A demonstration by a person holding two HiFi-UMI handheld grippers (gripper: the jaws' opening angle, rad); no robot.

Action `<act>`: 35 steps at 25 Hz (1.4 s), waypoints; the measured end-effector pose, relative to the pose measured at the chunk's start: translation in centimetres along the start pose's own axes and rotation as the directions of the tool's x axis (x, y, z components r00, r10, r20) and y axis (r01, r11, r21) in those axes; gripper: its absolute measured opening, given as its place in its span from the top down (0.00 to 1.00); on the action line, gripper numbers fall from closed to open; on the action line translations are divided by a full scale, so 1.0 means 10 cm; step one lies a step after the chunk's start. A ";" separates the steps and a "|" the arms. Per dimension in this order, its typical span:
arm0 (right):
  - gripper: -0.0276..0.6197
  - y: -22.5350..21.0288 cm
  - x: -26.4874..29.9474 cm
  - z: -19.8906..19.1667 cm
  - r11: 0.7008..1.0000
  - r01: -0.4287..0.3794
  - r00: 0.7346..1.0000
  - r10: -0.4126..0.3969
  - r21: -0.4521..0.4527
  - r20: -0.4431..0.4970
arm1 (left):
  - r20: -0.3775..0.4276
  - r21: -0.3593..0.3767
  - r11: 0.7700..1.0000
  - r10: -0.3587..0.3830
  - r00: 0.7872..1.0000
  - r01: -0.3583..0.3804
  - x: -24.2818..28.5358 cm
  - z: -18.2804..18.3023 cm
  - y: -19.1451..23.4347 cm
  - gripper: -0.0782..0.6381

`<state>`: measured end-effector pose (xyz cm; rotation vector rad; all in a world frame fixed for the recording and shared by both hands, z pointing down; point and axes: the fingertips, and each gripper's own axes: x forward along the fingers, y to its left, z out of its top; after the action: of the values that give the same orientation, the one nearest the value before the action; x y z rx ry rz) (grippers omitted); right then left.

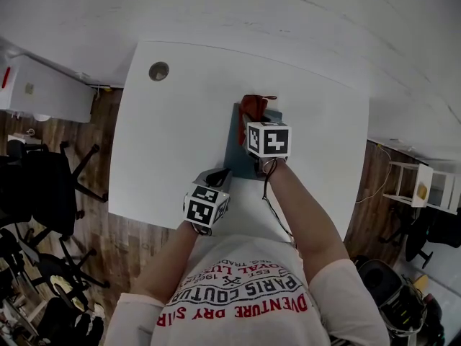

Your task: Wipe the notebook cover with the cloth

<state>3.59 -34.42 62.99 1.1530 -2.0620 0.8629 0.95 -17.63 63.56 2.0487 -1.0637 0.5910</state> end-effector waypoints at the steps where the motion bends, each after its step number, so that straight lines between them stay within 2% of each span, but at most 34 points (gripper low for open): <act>1: 0.83 -0.03 -0.01 -0.01 1.000 0.004 1.000 -0.004 0.005 -0.001 | -0.001 0.003 1.000 -0.002 1.000 0.002 0.00 0.00 0.00 0.88; 9: 0.83 -0.22 -0.10 -0.07 1.000 -0.005 1.000 0.005 0.006 -0.004 | -0.016 0.011 1.000 -0.024 1.000 0.025 0.01 0.00 0.00 0.88; 15: 0.83 -0.43 -0.19 -0.09 0.999 0.024 1.000 -0.024 0.043 0.001 | -0.002 0.027 0.999 -0.036 0.999 0.036 -0.01 0.00 -0.01 0.88; 24: 0.83 -0.80 -0.38 -0.22 0.993 0.111 0.994 -0.111 0.043 -0.001 | 0.005 0.031 0.999 -0.040 0.999 0.040 0.01 0.00 -0.02 0.88; 30: 0.84 -1.01 -0.61 -0.28 0.978 0.199 0.980 -0.199 0.058 -0.019 | 0.000 0.027 0.999 -0.047 0.999 0.047 0.00 -0.01 -0.02 0.88; 32: 0.84 -0.97 -0.67 -0.23 0.980 0.184 0.983 -0.184 0.072 -0.003 | -0.001 0.024 0.998 -0.051 0.999 0.051 0.00 0.00 -0.03 0.88; 35: 0.84 -0.76 -0.71 -0.15 0.988 0.110 0.993 -0.113 0.105 0.027 | -0.007 0.015 0.998 -0.061 0.998 0.061 0.01 0.01 -0.03 0.88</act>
<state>13.62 -32.96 60.30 1.3335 -1.9777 0.9103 1.22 -17.63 63.47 2.0837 -0.9914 0.5762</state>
